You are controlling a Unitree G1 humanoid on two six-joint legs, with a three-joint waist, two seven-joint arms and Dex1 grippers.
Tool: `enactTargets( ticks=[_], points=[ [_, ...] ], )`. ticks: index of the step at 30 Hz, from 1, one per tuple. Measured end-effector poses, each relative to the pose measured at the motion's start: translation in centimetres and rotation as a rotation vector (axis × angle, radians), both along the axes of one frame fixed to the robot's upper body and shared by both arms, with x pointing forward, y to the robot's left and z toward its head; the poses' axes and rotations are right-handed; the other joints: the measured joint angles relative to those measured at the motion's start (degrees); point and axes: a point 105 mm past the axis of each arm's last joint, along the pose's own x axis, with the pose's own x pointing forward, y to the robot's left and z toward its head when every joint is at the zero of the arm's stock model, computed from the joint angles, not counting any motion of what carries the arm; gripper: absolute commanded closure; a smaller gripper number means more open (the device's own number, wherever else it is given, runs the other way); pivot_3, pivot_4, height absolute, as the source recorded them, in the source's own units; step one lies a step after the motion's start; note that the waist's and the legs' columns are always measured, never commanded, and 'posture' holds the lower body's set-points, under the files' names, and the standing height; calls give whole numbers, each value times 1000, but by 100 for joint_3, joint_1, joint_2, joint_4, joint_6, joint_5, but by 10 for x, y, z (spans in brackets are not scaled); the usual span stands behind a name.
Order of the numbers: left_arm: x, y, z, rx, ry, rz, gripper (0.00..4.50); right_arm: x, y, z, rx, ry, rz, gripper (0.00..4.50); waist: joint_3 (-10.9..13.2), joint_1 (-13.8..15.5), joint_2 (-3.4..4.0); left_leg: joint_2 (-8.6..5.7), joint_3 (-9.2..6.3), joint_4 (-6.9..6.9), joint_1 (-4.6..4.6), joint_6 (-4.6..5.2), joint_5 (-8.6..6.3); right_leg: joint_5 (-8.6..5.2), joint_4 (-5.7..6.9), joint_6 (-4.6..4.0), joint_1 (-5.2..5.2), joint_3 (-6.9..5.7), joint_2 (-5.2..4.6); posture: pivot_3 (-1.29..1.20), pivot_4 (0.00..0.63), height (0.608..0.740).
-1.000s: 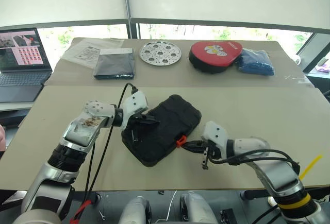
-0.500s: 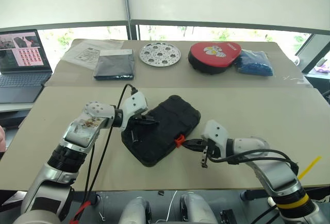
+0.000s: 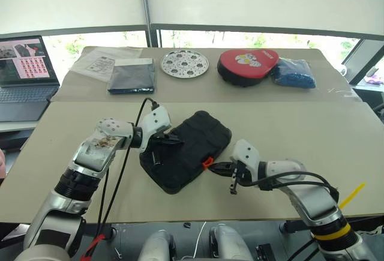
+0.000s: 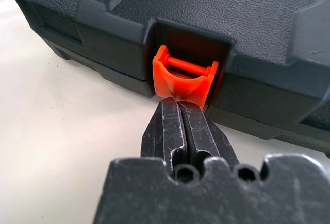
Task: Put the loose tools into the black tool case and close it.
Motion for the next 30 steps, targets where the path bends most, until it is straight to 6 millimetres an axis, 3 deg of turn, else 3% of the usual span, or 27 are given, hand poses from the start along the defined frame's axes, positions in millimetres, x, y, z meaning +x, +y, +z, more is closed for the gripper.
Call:
enactTargets(
  ticks=[3,4,8,10,17,18,19,23,30],
  points=[
    [-1,3,0,0,-10,8,4500,0,2,0,10,4,0,4478,0,-13,1,0,0,-12,9,-2,1,-3,0,-2,-2,10,3,0,150,740],
    [-2,5,0,-17,-21,12,4243,-1,1,1,15,4,2,4496,0,-21,1,-2,2,-26,12,-7,4,-3,0,-2,-6,17,2,0,150,740],
    [-17,15,4,-167,-63,23,3106,-4,-12,19,85,-14,-4,3350,2,-15,1,-2,3,-74,9,-23,13,12,-8,-12,-25,17,0,0,150,740],
    [-28,28,8,-213,-77,34,2283,-3,-33,28,76,-52,-31,2644,4,-15,3,-3,4,-92,7,-25,12,1,-12,-14,-32,15,-2,0,150,740],
    [-57,117,10,-163,-185,314,0,4,-84,43,58,-251,3,284,13,21,4,-7,2,-97,-43,-21,3,-12,-27,-14,-75,-3,-9,0,150,740],
    [-62,125,6,-147,-178,344,0,4,-89,43,59,-272,13,86,15,23,6,-9,3,-94,-46,-17,1,-14,-27,-11,-76,-3,-11,0,150,740],
    [-75,140,-4,-115,-168,402,0,7,-95,45,67,-286,31,86,24,16,3,-9,6,-89,-61,-12,-1,-12,-29,-10,-87,-3,-15,0,150,740],
    [-103,166,-25,-40,-150,506,0,11,-126,47,19,-312,20,86,32,52,-1,-12,7,-84,-73,-6,-5,-11,-38,-8,-91,-12,-27,0,150,740],
    [-104,169,-20,-57,-251,584,0,16,-149,37,-51,-357,21,86,35,170,0,-11,4,-84,-71,-10,-3,-11,-34,-12,-87,-16,-29,0,150,740]
  ],
)
